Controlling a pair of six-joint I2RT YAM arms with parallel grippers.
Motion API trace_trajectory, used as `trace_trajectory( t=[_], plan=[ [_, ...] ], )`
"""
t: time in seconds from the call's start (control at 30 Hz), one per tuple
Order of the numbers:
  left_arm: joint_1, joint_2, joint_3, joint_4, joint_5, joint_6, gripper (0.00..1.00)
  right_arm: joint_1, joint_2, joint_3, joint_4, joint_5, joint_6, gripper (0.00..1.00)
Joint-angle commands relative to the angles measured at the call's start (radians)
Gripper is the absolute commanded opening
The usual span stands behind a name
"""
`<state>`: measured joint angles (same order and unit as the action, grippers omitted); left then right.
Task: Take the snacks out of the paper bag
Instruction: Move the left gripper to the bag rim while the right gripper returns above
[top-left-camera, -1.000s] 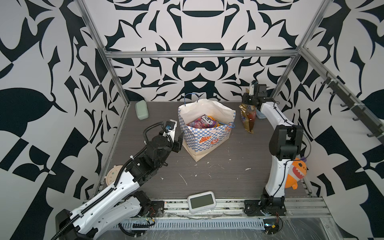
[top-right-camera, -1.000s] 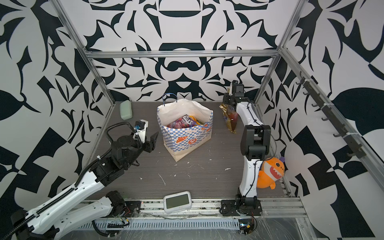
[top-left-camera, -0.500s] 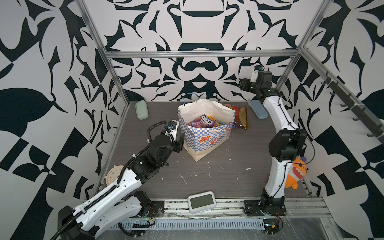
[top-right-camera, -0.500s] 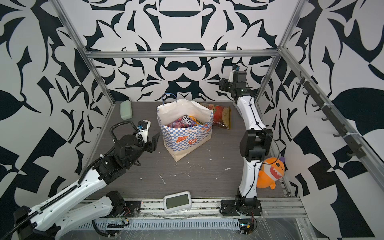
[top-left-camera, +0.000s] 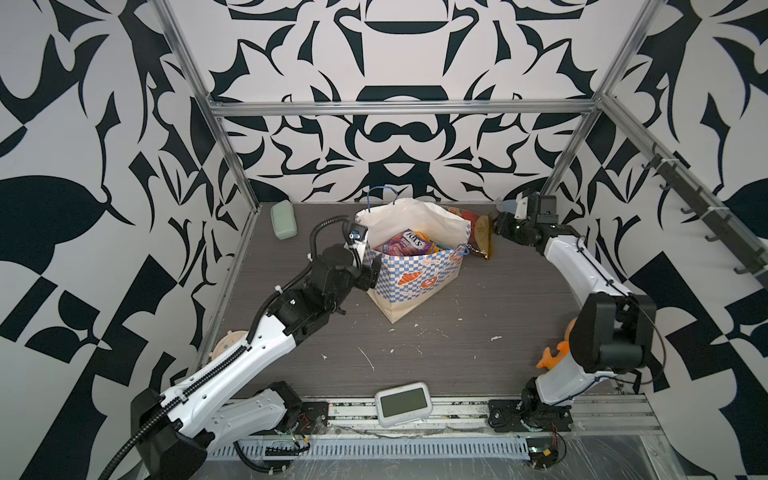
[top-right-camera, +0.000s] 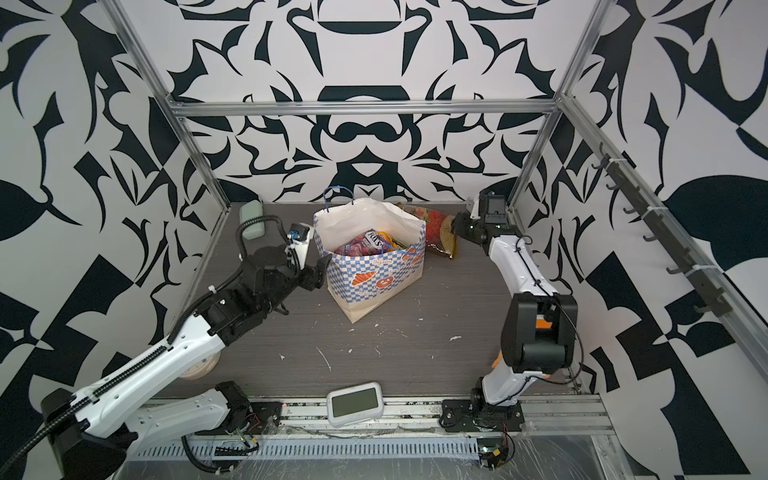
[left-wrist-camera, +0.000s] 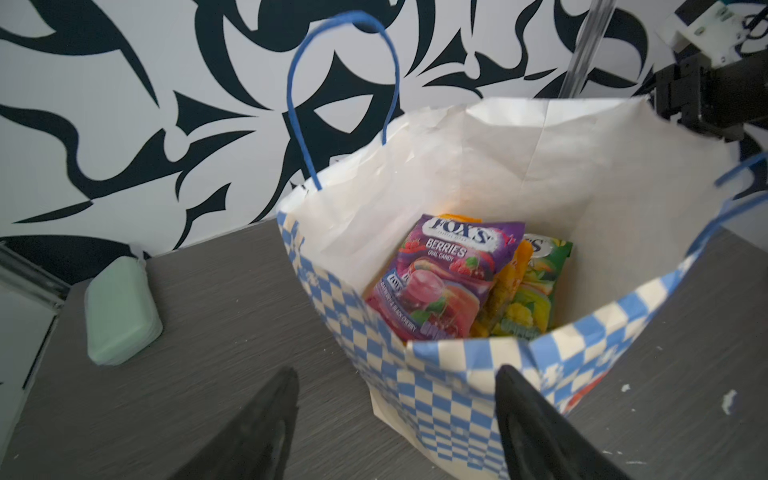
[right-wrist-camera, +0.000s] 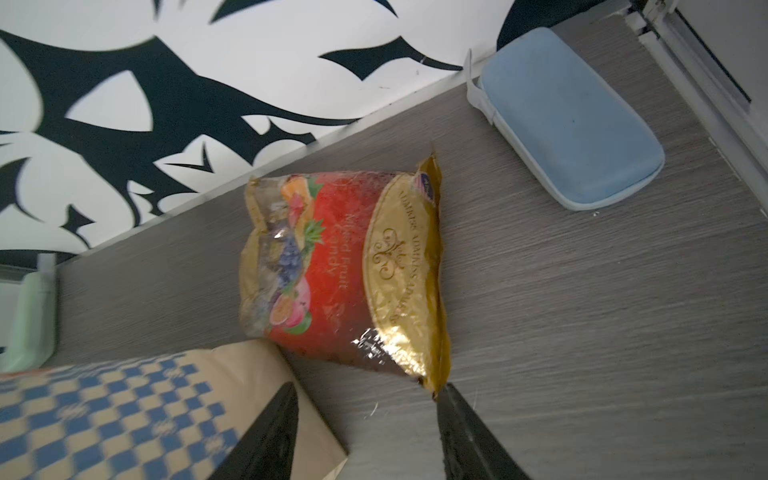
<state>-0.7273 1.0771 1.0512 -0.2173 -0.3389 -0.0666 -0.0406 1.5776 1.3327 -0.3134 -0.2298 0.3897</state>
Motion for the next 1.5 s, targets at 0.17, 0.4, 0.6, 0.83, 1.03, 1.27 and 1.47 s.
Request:
trace_trajectory(
  t=[0.17, 0.4, 0.6, 0.83, 1.03, 1.27, 1.47],
  plan=[
    [0.196, 0.206, 0.418, -0.243, 0.375, -0.011, 0.82, 0.020, -0.297, 0.016, 0.039, -0.103, 0.055, 0.58],
    [0.260, 0.411, 0.543, -0.362, 0.453, 0.088, 0.84, 0.127, -0.396, -0.010, 0.022, -0.135, 0.047, 0.57],
    [0.338, 0.493, 0.535, -0.309, 0.467, 0.105, 0.92, 0.221, -0.342, 0.094, -0.108, -0.091, 0.006, 0.57],
    [0.350, 0.631, 0.648, -0.358, 0.533, 0.151, 0.90, 0.274, -0.307, 0.066, -0.081, -0.052, 0.033, 0.57],
    [0.350, 0.707, 0.682, -0.374, 0.579, 0.194, 0.68, 0.300, -0.262, 0.084, -0.134, 0.009, 0.024, 0.57],
    [0.349, 0.753, 0.712, -0.392, 0.577, 0.191, 0.30, 0.410, -0.173, 0.180, -0.155, -0.010, -0.061, 0.56],
    [0.340, 0.665, 0.640, -0.312, 0.625, 0.183, 0.00, 0.473, -0.093, 0.284, -0.192, -0.003, -0.107, 0.56]
  ],
)
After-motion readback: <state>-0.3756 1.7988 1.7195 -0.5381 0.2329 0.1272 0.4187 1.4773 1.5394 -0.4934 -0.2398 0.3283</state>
